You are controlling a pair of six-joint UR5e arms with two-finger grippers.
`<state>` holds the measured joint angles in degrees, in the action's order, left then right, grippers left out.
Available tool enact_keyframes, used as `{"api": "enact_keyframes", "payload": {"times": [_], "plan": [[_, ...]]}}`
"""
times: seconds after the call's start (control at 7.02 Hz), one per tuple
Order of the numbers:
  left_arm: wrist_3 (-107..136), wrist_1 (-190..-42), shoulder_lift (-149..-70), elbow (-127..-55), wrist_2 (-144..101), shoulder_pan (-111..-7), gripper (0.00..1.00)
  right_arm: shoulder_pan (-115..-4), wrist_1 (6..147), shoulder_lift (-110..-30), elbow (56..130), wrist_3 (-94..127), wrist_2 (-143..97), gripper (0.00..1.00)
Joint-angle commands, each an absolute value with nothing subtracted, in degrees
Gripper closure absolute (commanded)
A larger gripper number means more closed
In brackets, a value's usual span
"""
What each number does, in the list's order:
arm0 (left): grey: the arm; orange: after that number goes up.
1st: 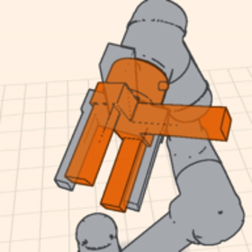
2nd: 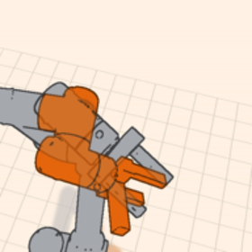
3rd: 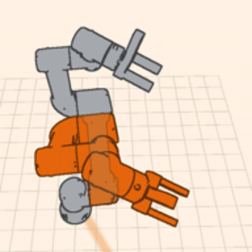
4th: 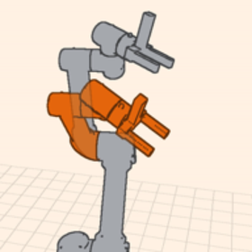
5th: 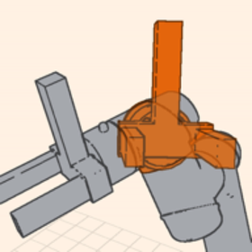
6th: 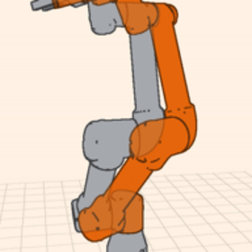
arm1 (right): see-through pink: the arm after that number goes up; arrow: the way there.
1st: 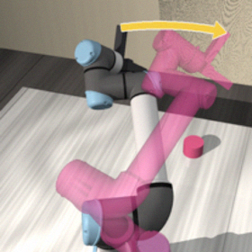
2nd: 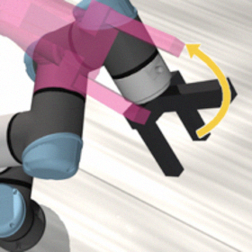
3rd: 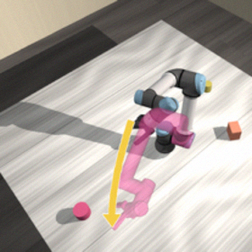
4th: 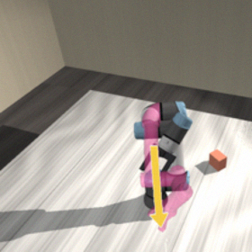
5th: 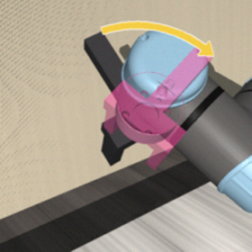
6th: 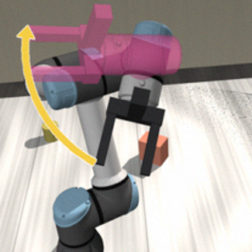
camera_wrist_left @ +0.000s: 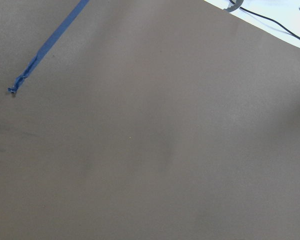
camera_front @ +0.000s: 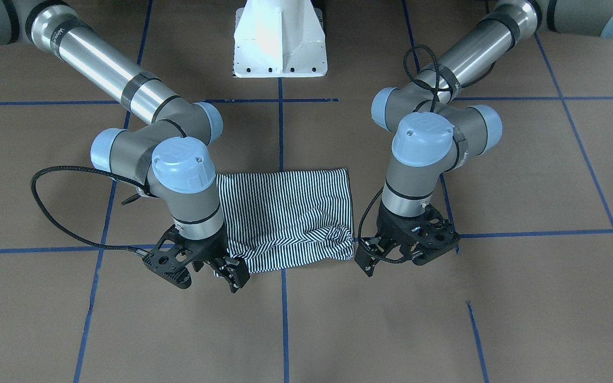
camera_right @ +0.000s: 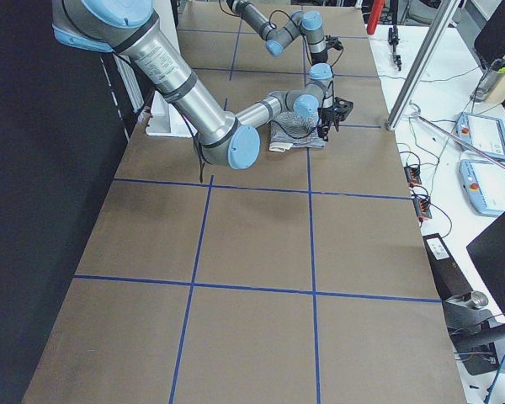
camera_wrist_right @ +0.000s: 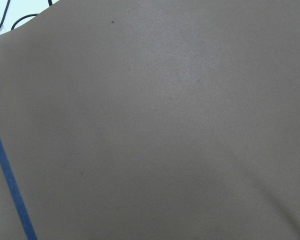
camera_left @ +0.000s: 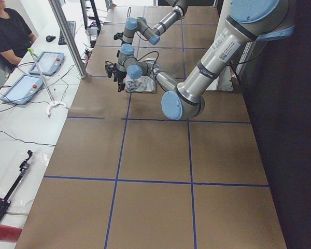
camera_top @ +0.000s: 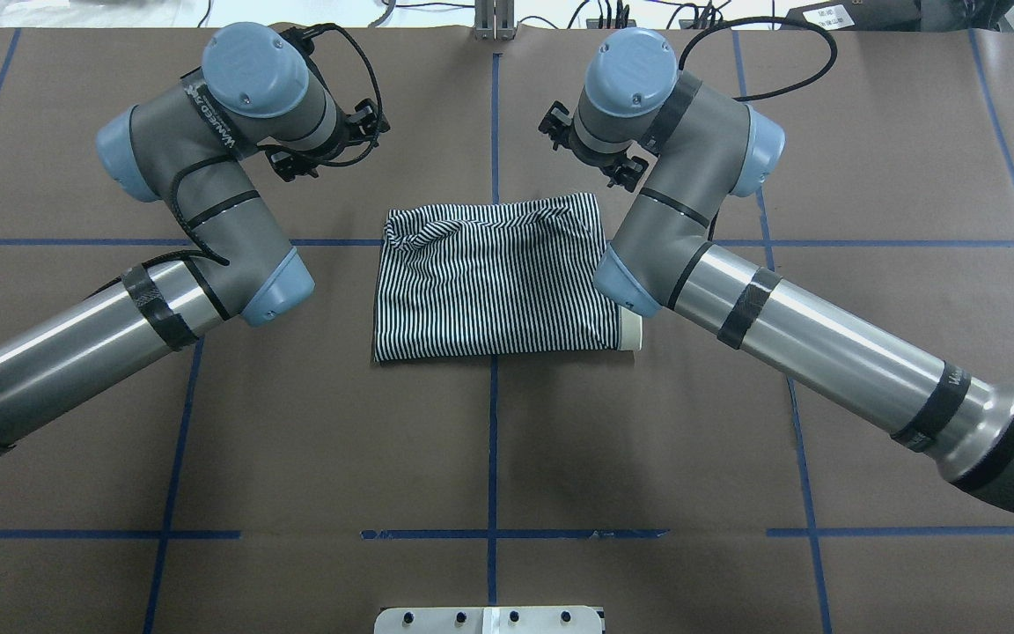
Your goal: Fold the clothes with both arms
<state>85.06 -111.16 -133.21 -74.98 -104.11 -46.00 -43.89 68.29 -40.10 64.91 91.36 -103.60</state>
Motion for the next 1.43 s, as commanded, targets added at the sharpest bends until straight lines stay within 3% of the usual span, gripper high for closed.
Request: {"api": "enact_keyframes", "payload": {"times": [0.0,0.43,0.86,1.28], "plan": [[77.47,-110.39,-126.97,-83.70,-108.54,-49.55,0.00,-48.48,72.30,-41.04,68.09,82.05,-110.97,0.00],[51.97,-102.88,-119.11,-93.84,-114.42,-62.26,0.00,-63.04,83.92,-56.36,83.46,48.30,-119.49,0.00],[24.28,-96.50,-110.25,-97.56,-122.82,-77.19,0.00,-81.51,84.02,-73.87,83.94,10.75,-133.75,0.00],[1.46,-96.24,-98.73,-97.65,-127.00,-86.11,0.00,-90.07,86.74,-84.62,85.77,-2.72,-138.83,0.00]]}}
